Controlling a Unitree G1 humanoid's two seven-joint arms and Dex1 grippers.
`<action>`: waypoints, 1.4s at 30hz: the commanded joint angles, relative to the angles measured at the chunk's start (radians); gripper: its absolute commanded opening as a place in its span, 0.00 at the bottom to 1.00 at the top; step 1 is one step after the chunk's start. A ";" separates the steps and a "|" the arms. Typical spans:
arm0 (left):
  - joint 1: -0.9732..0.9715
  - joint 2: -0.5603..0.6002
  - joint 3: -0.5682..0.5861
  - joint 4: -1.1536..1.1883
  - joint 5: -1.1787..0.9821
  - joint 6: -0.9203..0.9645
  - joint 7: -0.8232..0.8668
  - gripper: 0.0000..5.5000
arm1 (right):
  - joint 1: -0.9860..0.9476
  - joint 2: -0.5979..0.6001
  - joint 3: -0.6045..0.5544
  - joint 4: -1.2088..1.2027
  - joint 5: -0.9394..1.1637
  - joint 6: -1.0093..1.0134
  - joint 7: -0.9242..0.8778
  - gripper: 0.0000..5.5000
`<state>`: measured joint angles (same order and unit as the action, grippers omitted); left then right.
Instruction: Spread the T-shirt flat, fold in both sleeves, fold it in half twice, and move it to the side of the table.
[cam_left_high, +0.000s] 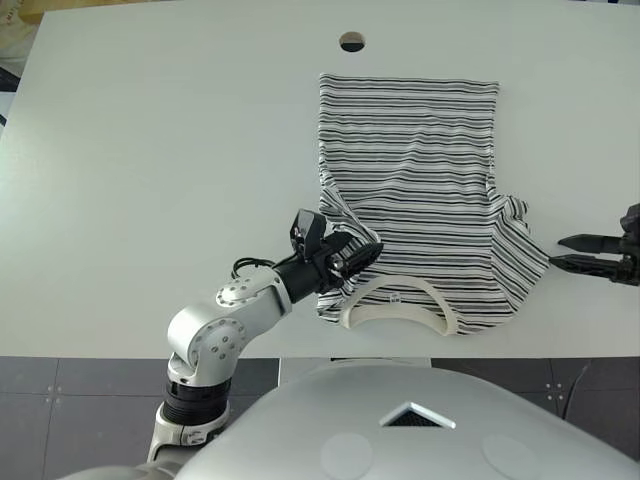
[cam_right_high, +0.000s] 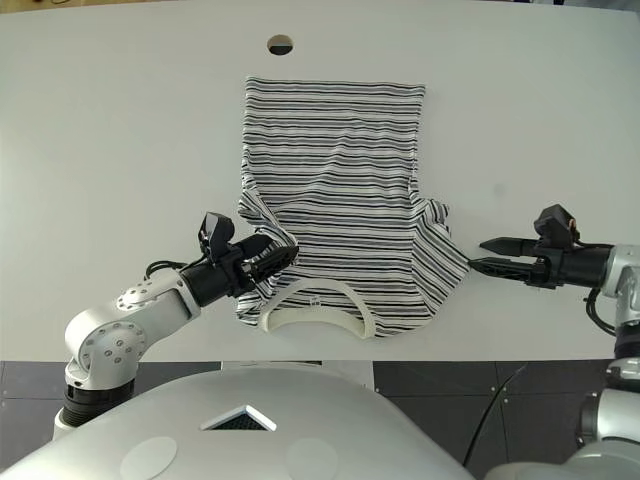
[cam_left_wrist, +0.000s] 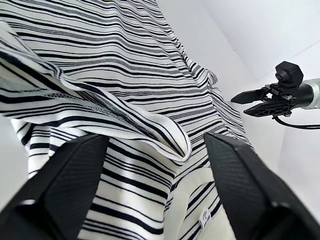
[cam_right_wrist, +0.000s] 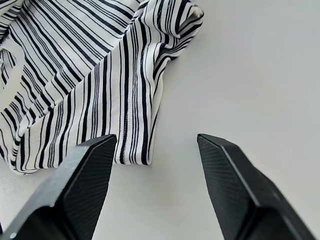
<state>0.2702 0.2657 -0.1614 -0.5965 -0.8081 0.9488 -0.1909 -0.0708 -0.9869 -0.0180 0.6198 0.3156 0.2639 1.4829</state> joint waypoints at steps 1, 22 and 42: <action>0.002 0.014 -0.007 -0.024 0.016 0.002 -0.005 0.66 | 0.020 0.035 0.045 0.020 -0.043 0.013 0.011 0.54; -0.108 0.091 0.199 -0.166 -0.108 -0.069 -0.056 0.66 | -0.037 -0.010 0.077 0.023 -0.041 0.005 0.125 0.02; -0.068 0.180 0.219 -0.060 0.004 -0.185 -0.199 0.66 | 0.014 -0.053 0.077 -0.659 0.187 0.199 0.024 0.02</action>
<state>0.2042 0.4419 0.0584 -0.6681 -0.8129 0.7727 -0.3834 -0.0300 -1.0648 0.0388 -0.0092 0.5146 0.4422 1.5397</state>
